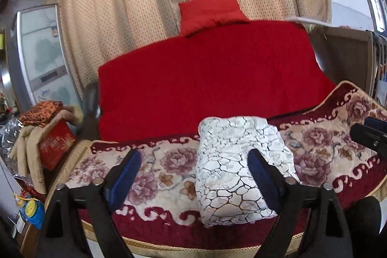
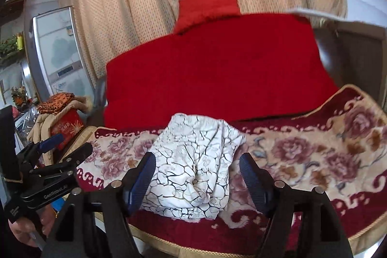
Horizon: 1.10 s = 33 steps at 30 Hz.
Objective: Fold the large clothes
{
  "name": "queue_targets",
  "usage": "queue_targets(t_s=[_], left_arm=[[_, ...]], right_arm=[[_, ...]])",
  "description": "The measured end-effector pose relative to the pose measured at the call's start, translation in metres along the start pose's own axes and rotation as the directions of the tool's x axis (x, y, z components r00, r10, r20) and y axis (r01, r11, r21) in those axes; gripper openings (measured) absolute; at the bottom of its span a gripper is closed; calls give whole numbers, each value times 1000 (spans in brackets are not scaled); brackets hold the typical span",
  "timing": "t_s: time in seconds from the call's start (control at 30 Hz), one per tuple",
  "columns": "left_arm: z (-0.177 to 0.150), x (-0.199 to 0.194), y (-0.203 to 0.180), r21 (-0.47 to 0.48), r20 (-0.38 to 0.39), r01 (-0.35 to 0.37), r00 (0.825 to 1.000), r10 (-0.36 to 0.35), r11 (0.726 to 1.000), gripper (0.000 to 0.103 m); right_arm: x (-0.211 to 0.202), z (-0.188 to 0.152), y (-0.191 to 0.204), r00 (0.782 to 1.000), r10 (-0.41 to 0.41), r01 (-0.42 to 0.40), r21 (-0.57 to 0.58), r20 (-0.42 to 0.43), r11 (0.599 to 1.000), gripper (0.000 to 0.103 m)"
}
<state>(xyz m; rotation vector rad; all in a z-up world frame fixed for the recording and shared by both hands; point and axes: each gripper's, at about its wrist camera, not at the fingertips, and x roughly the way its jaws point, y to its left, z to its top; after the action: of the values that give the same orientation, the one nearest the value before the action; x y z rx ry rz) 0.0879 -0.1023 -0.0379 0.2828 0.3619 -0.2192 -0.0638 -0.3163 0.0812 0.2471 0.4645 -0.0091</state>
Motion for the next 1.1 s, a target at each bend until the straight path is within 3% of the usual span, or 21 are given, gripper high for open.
queue_targets(t_s=[0.17,0.4,0.67,1.1], left_arm=[[7,-35,5,0,91,-53,994,53,999,101],[16,-72,20,-56,138,-37,989,45,998,102],[18,-84,36,-110,138,-49,988,64,993,102],[13,-96,44,-107,156,-44,986,60,993,102]], right_arm=[[-29,4,14,1000,-17,18,-30,22,999,79],[-38,-5,32,999,-23,22,-41,-25,999,79],[-33,-11,45,999,-8,8,-22,-43,1000,79],[-42,-11,69,1000,-14,13,-52,-5,999,79]])
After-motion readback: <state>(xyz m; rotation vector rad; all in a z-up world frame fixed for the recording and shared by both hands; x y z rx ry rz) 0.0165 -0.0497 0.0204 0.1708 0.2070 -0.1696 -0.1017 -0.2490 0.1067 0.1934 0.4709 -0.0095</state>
